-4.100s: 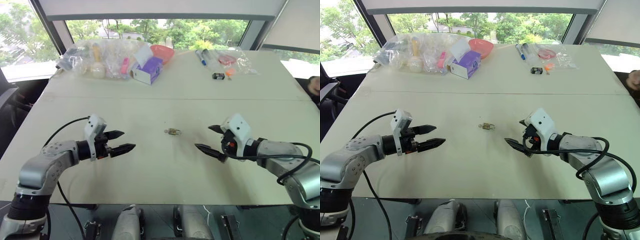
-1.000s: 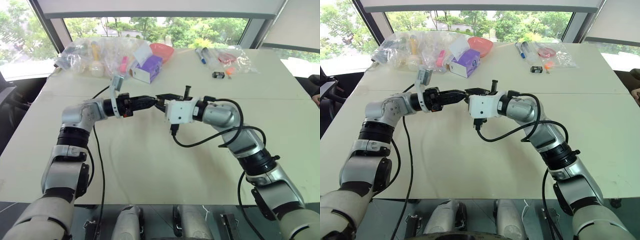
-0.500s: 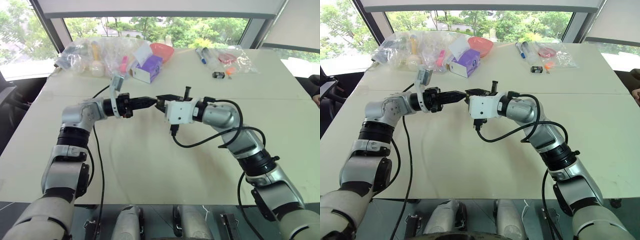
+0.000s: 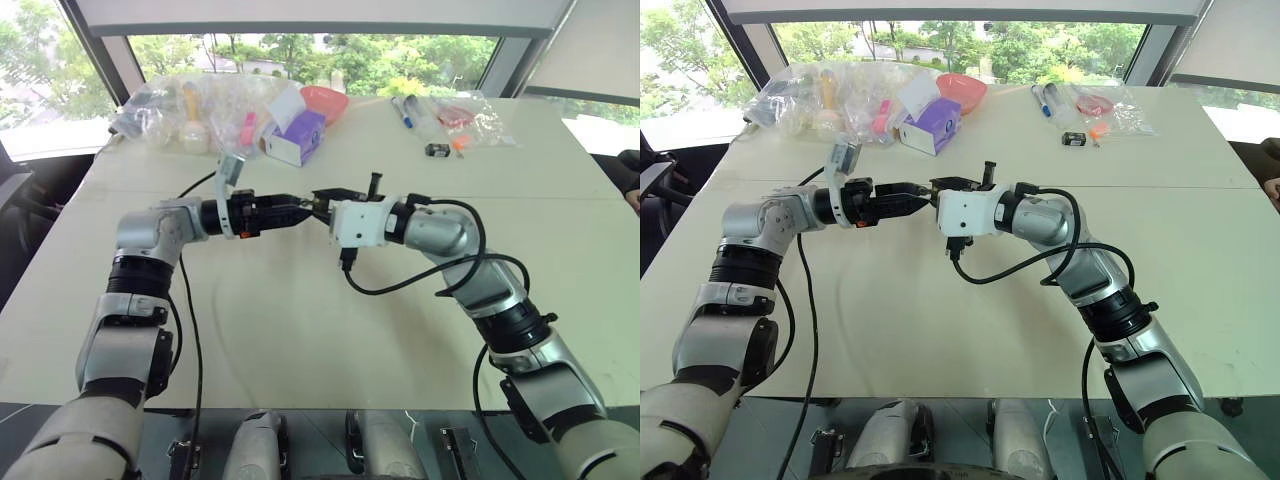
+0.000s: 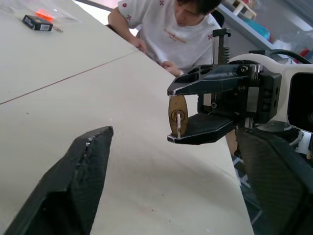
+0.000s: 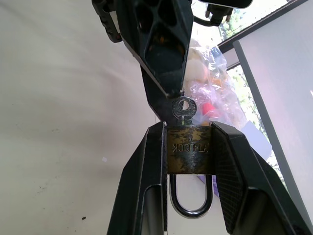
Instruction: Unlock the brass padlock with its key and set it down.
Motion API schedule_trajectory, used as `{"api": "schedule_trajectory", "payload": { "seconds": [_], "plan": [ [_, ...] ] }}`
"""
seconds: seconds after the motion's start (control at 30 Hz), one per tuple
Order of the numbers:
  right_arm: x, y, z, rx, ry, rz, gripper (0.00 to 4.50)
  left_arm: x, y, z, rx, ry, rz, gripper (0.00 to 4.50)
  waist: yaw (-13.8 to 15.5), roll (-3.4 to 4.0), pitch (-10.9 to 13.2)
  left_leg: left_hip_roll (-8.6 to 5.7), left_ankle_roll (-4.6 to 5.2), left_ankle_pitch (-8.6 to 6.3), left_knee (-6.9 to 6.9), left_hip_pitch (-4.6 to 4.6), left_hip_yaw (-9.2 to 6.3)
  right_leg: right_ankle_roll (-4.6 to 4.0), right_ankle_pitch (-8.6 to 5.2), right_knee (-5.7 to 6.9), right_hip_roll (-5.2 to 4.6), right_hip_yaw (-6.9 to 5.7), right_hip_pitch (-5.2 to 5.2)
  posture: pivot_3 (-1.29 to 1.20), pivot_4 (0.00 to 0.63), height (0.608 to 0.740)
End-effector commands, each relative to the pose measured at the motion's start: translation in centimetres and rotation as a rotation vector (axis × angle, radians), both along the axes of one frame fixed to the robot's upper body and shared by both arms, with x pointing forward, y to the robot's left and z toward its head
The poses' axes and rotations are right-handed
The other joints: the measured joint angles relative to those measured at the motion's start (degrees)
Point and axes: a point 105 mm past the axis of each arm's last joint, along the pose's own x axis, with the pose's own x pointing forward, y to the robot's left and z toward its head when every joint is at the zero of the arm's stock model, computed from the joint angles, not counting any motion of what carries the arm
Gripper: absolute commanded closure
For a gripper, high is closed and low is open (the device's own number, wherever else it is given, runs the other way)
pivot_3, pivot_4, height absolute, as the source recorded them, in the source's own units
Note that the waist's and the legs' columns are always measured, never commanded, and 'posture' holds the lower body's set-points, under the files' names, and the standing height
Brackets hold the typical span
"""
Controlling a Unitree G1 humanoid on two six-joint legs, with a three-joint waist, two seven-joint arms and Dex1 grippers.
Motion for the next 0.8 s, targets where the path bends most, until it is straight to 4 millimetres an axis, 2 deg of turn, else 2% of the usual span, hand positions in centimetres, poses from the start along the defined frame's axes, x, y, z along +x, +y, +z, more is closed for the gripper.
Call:
{"api": "schedule_trajectory", "payload": {
  "seconds": [0.03,0.07,0.1,0.13,0.33,0.53,0.8],
  "plan": [
    [-0.4,0.0,2.0,0.040,-0.067,0.010,3.81,-0.1,0.3,1.6,-0.036,-0.055,0.004,0.64,-0.04,0.00,0.00,0.00,0.00,0.00,0.00,0.00,0.00,0.00,0.00,0.00,0.00,0.00,0.00,0.00,0.150,0.734],
    [-0.4,0.1,2.0,0.040,-0.066,0.010,3.81,-0.1,0.3,1.6,-0.037,-0.055,0.004,1.09,-0.05,0.00,0.00,0.00,0.00,0.00,0.00,0.00,0.00,0.00,0.00,0.00,0.00,-0.01,0.00,0.00,0.150,0.734],
    [-0.4,0.1,2.0,0.040,-0.066,0.010,3.81,-0.1,0.3,1.6,-0.038,-0.055,0.004,1.17,-0.05,0.00,0.00,0.00,0.00,0.00,0.00,0.00,0.00,0.00,0.00,0.00,0.00,-0.01,0.00,0.00,0.150,0.734],
    [-0.4,0.1,1.9,0.041,-0.066,0.011,3.81,-0.2,0.3,1.6,-0.037,-0.054,0.000,1.48,-0.04,0.00,0.00,0.00,0.00,0.00,0.00,0.00,0.00,0.00,0.00,0.00,0.00,-0.01,0.00,0.00,0.150,0.734],
    [-0.5,0.1,1.9,0.039,-0.062,0.014,3.81,-0.2,0.1,1.5,-0.028,-0.058,-0.004,4.47,-0.01,0.00,0.00,0.00,0.00,0.00,0.00,0.00,0.00,0.00,0.00,0.00,0.00,-0.01,0.00,0.00,0.150,0.734],
    [-0.6,0.2,1.6,0.032,-0.051,0.019,3.81,0.1,-0.3,2.0,0.000,-0.109,0.014,4.47,-0.01,0.00,0.00,0.00,0.00,0.00,0.00,0.00,0.00,0.00,0.00,0.00,0.00,-0.01,0.00,0.00,0.150,0.734],
    [-0.7,0.2,1.2,0.023,-0.032,0.020,3.81,0.2,-1.7,1.7,0.221,-0.389,0.020,4.47,0.05,0.00,0.00,0.00,0.00,0.00,0.00,-0.01,0.01,0.00,0.00,0.00,0.00,-0.01,0.00,0.00,0.150,0.734]
  ]
}}
